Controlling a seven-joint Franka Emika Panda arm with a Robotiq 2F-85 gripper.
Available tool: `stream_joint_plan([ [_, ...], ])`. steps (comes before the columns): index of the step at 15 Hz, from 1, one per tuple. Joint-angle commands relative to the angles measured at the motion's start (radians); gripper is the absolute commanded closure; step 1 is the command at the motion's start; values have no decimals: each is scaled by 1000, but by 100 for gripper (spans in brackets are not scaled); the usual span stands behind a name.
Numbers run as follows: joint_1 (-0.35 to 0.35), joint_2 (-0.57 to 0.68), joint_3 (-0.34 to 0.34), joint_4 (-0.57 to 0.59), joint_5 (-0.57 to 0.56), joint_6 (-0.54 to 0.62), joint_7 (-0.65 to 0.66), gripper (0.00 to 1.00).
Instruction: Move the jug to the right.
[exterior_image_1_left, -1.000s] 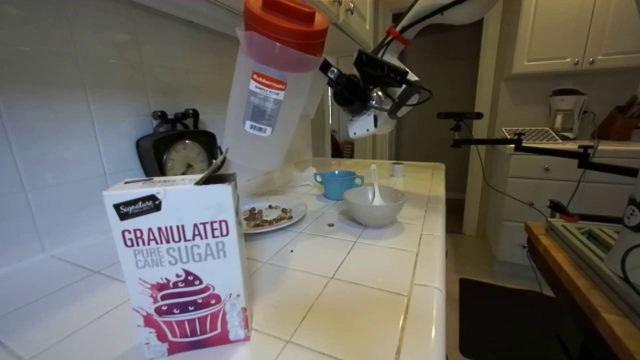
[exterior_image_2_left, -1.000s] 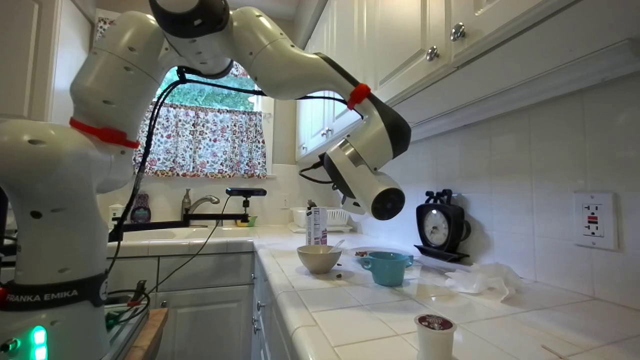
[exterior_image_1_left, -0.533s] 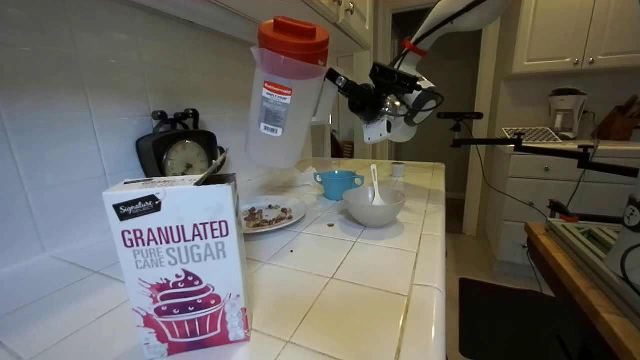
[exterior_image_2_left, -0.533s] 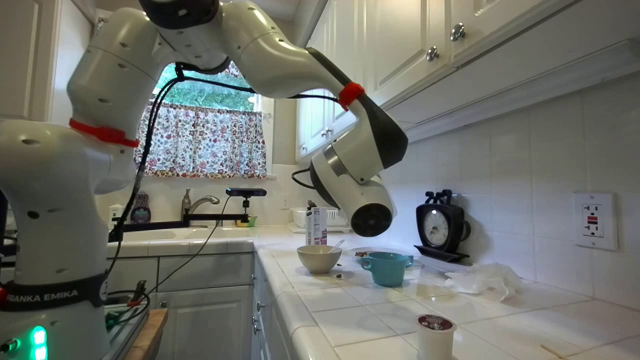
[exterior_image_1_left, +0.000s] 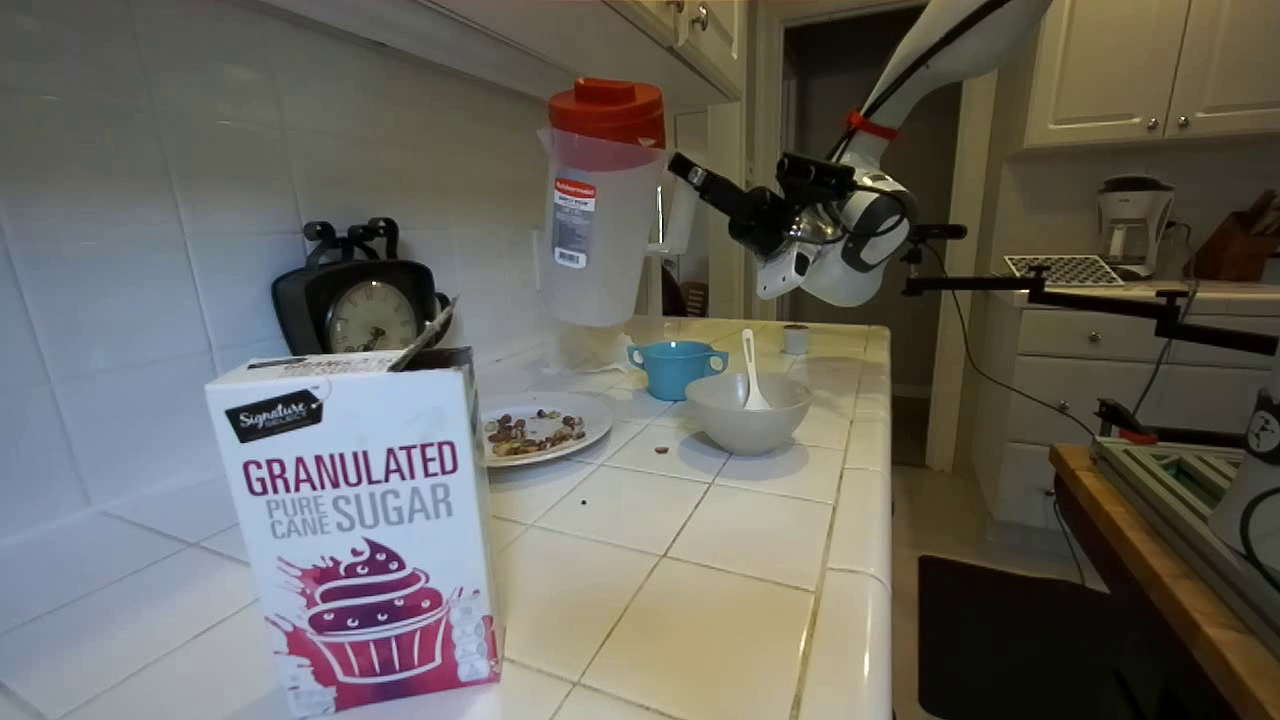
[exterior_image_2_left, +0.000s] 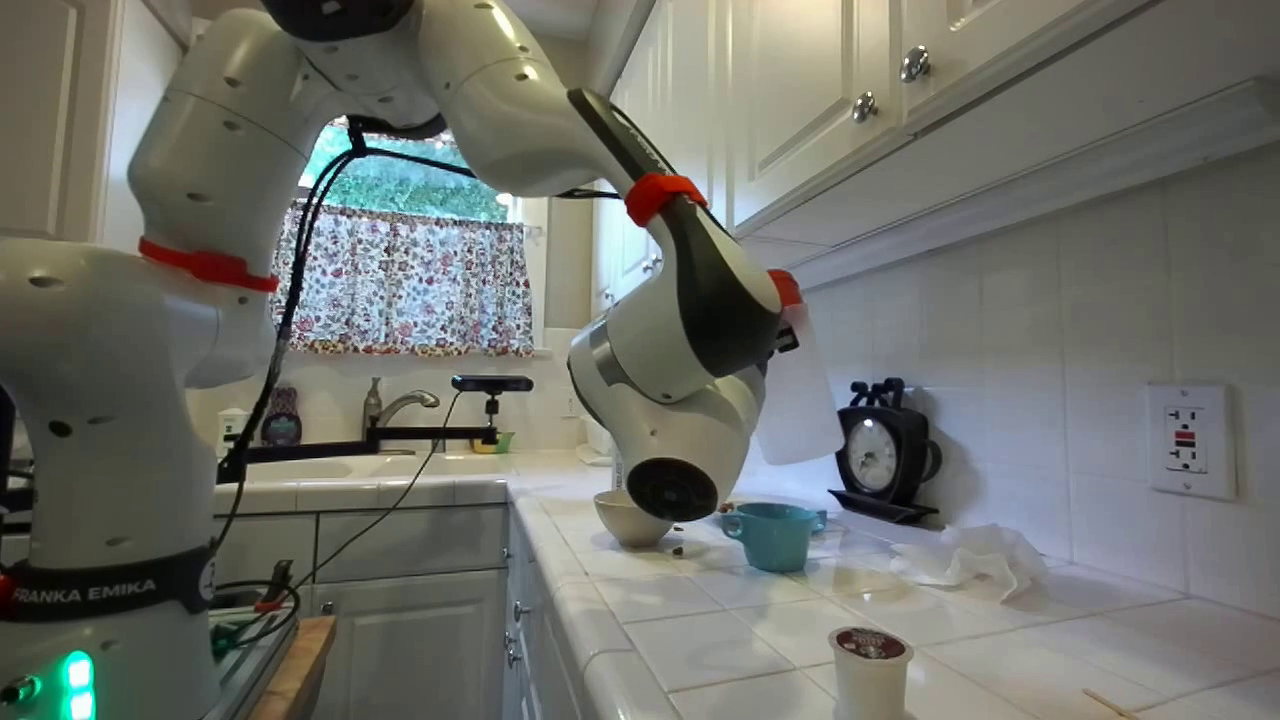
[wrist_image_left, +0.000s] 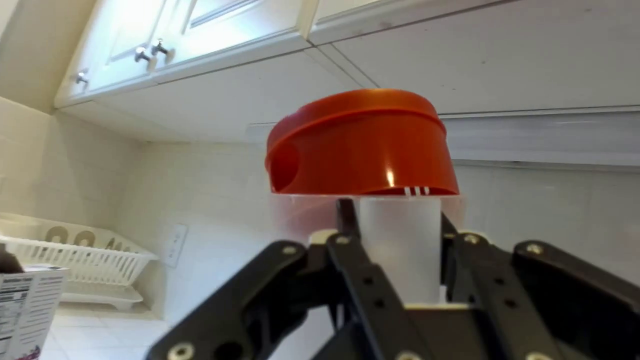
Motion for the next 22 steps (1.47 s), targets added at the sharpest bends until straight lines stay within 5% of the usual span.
stream_joint_plan([
  [1, -29, -34, 2, -66, 131, -24, -2, 91],
  [10, -77, -41, -14, -151, 323, -80, -5, 91],
  [11, -71, -1, -21, -116, 293, -64, 2, 66],
  [14, -71, -10, -22, -123, 296, -77, 2, 66],
  [15, -69, -21, -19, -124, 299, -72, 11, 91],
  [22, -118, 19, -23, -34, 437, 121, 251, 91],
])
